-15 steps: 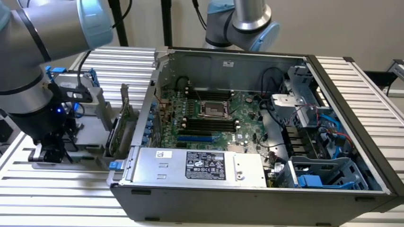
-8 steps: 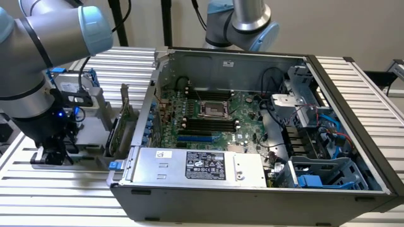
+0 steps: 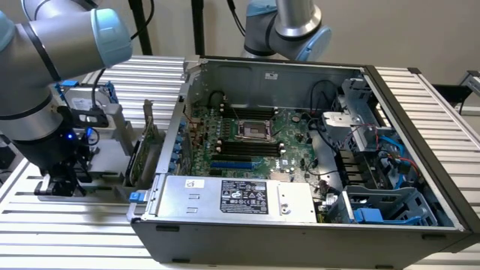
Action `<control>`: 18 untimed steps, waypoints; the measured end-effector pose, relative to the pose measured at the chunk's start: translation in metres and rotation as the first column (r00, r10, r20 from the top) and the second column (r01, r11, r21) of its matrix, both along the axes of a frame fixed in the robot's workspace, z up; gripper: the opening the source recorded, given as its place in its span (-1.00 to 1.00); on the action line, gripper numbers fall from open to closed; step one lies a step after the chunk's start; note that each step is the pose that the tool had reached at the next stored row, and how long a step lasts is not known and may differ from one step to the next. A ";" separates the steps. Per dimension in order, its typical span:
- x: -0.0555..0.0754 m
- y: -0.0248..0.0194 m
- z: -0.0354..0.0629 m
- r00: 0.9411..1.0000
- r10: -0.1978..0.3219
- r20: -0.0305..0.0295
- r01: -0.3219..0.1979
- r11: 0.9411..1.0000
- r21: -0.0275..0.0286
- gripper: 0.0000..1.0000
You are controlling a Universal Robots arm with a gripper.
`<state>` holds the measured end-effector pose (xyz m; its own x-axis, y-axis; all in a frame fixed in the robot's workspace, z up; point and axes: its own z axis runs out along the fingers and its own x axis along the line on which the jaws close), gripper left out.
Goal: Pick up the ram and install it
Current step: 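Pick up the ram and move it above insertion slot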
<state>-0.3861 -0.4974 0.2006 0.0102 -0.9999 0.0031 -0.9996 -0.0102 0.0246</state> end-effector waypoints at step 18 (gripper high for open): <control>-0.002 -0.0001 -0.0045 1.000 -0.001 0.000 0.001 1.000 0.000 -0.58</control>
